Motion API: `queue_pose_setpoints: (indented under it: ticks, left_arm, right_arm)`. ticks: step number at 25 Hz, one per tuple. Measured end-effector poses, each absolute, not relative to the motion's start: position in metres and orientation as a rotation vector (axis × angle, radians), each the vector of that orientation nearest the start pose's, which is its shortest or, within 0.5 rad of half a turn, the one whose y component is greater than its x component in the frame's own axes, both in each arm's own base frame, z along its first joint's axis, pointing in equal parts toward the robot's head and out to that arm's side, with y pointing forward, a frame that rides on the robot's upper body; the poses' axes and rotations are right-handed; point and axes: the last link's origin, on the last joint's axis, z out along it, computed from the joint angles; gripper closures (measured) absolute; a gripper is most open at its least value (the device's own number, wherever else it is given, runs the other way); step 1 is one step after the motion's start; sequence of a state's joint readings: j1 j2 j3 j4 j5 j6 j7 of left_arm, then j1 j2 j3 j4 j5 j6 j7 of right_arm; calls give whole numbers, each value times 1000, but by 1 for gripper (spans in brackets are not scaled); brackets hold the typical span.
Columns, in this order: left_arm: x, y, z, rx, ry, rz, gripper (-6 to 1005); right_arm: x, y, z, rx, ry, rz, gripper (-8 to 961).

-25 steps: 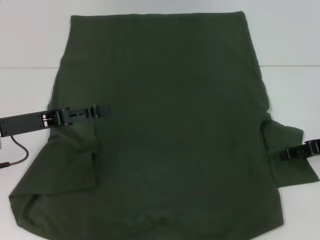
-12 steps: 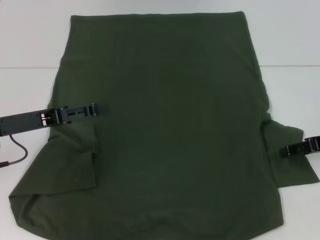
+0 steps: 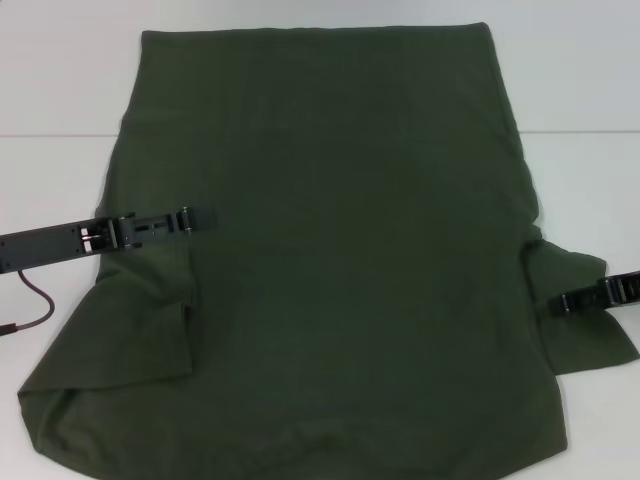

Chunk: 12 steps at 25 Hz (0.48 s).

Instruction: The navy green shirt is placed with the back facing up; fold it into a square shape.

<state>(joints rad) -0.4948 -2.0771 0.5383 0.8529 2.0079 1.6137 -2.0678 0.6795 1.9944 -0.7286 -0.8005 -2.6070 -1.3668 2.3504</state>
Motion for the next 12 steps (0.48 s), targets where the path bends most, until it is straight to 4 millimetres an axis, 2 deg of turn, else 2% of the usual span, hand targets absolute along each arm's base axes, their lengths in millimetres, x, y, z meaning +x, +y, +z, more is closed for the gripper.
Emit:
queue_pose_setpoints:
  ticks: [12]
  left_arm:
    - [-271, 336, 57, -2356, -1400, -903, 96]
  right_arm:
    - [295, 388, 48, -2246, 1478, -73, 239]
